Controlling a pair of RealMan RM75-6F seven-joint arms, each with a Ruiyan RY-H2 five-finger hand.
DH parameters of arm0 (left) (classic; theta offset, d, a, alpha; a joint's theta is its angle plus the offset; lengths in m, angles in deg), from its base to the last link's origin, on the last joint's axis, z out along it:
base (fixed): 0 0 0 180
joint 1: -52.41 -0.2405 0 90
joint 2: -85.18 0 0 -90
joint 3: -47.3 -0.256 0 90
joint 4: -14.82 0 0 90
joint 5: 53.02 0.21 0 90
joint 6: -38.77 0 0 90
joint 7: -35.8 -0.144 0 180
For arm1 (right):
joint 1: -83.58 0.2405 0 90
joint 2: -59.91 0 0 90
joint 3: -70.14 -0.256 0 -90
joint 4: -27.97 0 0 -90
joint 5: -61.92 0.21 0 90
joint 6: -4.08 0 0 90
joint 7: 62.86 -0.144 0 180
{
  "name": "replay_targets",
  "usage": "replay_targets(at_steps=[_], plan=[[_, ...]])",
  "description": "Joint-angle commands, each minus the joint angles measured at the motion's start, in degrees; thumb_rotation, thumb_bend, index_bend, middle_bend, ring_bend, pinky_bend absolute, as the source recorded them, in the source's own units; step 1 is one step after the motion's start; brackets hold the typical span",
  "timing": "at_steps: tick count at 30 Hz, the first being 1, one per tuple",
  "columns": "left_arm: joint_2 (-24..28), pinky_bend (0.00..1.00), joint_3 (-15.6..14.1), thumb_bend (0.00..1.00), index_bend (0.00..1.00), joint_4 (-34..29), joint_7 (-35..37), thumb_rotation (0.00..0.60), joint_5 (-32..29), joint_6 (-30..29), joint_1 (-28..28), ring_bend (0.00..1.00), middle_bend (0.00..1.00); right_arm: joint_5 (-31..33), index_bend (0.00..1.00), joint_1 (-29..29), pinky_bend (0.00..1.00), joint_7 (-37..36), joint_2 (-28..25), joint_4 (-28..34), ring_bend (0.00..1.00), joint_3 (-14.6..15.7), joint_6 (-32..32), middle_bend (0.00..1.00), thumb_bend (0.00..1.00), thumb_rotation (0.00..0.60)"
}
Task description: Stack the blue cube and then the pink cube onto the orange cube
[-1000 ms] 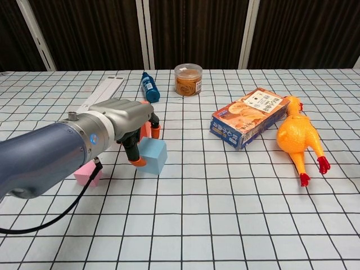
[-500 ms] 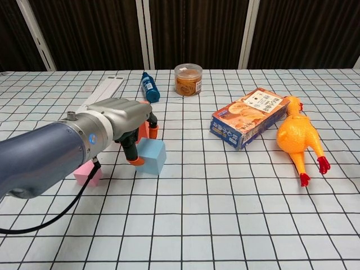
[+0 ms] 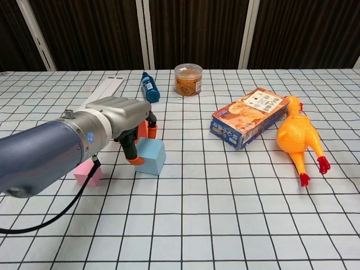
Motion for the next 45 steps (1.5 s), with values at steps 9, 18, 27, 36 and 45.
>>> replay_targets(at_steps=[9, 18, 27, 36, 45], plan=[[5.93, 0.77, 4.43, 0.32, 0.42, -10.75, -3.47, 0.600, -3.56, -5.88, 0.13, 0.79, 1.00, -0.39, 0.10, -0.03, 0.20, 0.35, 0.03, 0.31, 0.13, 0.23, -0.12, 0.07, 0.16, 0.600], [11.12, 0.77, 11.46, 0.32, 0.42, -15.64, -7.90, 0.600, -10.57, -12.09, 2.25, 0.79, 1.00, -0.60, 0.10, -0.20, 0.20, 0.43, -0.15, 0.67, 0.13, 0.32, -0.47, 0.07, 0.16, 0.600], [11.11, 0.77, 15.53, 0.32, 0.42, -9.77, -7.96, 0.600, -16.71, -12.76, 4.50, 0.79, 1.00, -0.41, 0.11, -0.19, 0.20, -0.03, -0.29, 0.56, 0.13, 0.22, -0.44, 0.07, 0.16, 0.600], [8.73, 0.77, 15.80, 0.32, 0.42, -2.65, -7.12, 0.600, -18.45, -11.39, 7.01, 0.79, 1.00, -0.18, 0.11, -0.15, 0.20, -0.29, -0.19, 0.44, 0.13, 0.19, -0.22, 0.07, 0.16, 0.600], [7.25, 0.77, 14.95, 0.32, 0.43, 1.28, -6.23, 0.600, -18.79, -9.87, 7.78, 0.79, 1.00, -0.11, 0.11, -0.23, 0.20, -0.45, -0.32, 0.41, 0.13, 0.12, -0.37, 0.07, 0.16, 0.600]])
